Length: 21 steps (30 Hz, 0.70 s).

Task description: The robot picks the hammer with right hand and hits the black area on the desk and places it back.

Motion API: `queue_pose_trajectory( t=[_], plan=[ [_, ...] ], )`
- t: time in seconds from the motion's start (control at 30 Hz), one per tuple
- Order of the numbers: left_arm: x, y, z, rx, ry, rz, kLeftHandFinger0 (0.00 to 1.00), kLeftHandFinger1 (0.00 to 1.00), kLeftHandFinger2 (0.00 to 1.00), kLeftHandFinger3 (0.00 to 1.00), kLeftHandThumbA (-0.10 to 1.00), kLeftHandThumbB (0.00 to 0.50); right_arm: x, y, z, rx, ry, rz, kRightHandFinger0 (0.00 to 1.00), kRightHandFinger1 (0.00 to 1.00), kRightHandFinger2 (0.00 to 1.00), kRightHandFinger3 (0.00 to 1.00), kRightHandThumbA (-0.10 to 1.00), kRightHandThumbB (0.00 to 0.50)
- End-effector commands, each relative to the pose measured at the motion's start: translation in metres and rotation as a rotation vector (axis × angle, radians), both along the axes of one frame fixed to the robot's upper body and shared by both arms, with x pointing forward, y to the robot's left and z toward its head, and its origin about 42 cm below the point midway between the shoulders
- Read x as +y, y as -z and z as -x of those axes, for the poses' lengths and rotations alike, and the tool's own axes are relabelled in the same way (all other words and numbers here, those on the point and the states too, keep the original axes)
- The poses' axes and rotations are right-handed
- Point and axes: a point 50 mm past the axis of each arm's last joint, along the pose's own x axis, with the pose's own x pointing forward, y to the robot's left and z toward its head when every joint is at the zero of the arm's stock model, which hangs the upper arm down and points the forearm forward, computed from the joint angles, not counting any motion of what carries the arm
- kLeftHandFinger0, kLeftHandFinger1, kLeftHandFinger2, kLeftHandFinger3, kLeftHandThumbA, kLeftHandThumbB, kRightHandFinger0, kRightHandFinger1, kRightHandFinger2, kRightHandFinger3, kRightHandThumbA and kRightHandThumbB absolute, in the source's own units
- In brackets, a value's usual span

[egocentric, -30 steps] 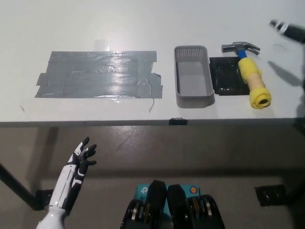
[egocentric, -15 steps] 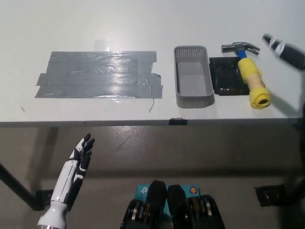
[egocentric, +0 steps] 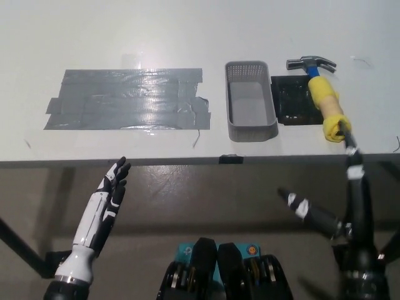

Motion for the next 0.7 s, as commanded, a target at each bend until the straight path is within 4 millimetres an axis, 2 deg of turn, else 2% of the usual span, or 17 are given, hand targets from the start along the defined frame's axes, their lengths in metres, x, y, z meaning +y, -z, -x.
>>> queue_pose_trajectory(
  t=[0.0, 0.03, 0.1, 0.27, 0.43, 0.67],
  plan=[
    [-0.003, -0.004, 0.005, -0.063, 0.035, -0.032, 1.0, 1.0, 1.0, 1.0, 1.0, 0.182, 0.002, 0.013, 0.009, -0.065, -0.052, -0.028, 1.0, 1.0, 1.0, 1.0, 1.0, 0.248],
    [-0.003, -0.003, 0.007, -0.062, 0.035, -0.03, 1.0, 1.0, 1.0, 1.0, 1.0, 0.184, 0.001, 0.018, 0.009, -0.024, -0.067, -0.04, 1.0, 1.0, 1.0, 1.0, 1.0, 0.256],
    [-0.003, -0.003, 0.007, -0.069, 0.036, -0.028, 1.0, 1.0, 1.0, 1.0, 1.0, 0.165, 0.001, 0.023, 0.008, -0.005, -0.087, -0.046, 1.0, 1.0, 1.0, 1.0, 1.0, 0.235],
    [-0.006, 0.001, 0.014, -0.062, 0.028, -0.024, 1.0, 1.0, 1.0, 1.0, 1.0, 0.158, -0.004, 0.035, 0.01, 0.041, -0.102, -0.031, 1.0, 1.0, 1.0, 1.0, 1.0, 0.25],
    [-0.004, 0.002, 0.019, -0.049, 0.025, -0.021, 1.0, 1.0, 1.0, 1.0, 1.0, 0.157, -0.003, 0.038, 0.013, 0.059, -0.111, -0.044, 1.0, 1.0, 1.0, 1.0, 1.0, 0.234],
    [-0.002, 0.004, 0.021, -0.04, 0.03, -0.011, 1.0, 1.0, 1.0, 1.0, 1.0, 0.146, -0.003, 0.039, 0.017, 0.074, -0.112, -0.035, 1.0, 1.0, 1.0, 1.0, 1.0, 0.241]
  ],
)
